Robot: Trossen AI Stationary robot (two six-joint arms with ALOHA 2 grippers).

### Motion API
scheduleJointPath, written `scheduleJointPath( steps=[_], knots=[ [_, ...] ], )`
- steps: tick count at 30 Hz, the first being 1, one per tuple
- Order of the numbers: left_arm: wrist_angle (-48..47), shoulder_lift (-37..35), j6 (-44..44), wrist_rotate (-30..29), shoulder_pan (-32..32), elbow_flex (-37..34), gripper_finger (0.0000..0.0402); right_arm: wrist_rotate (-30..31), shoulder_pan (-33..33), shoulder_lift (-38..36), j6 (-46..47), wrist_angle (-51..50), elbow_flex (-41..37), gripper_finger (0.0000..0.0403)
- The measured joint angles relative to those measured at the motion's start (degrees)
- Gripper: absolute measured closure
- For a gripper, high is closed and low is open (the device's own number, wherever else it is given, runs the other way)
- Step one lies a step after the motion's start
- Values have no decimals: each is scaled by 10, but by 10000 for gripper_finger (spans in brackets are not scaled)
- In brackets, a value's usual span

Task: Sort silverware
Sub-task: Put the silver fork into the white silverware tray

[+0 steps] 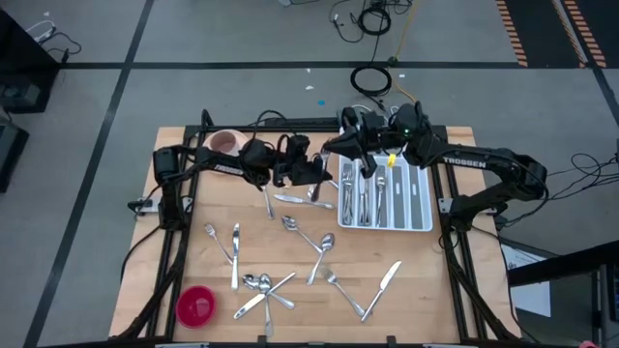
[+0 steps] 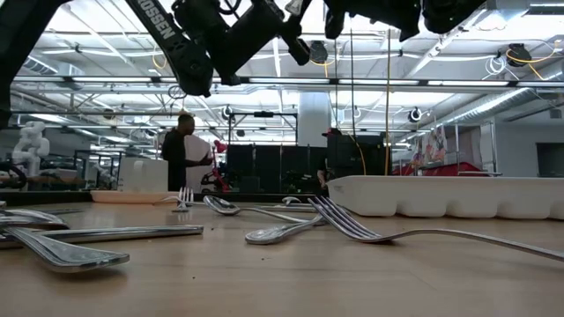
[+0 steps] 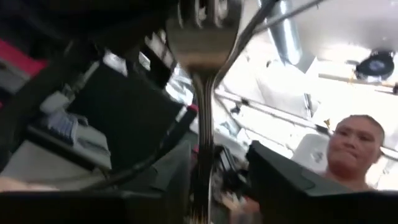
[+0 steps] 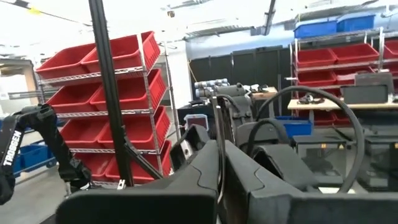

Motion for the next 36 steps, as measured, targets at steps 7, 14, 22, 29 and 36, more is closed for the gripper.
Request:
scheduleJointPath(
  steps=[7,14,22,29,36],
  knots=[
    [-50,0,-52,123,48,0,176,-47,-41,-1,115,-27,0,402],
    [-151,0,-51,189,95,0,173,-48,-96,-28,24,-322,0,402],
    [-138,-21,-69,156,116,-1,173,21,-132,-31,-49,-438,-55,402],
    [-141,-112,-15,110,143,-42,173,43,-132,-30,55,-242,-208,402],
    [-235,-239,71,-6,192,-166,173,95,-132,-30,101,-112,-300,403]
  ],
)
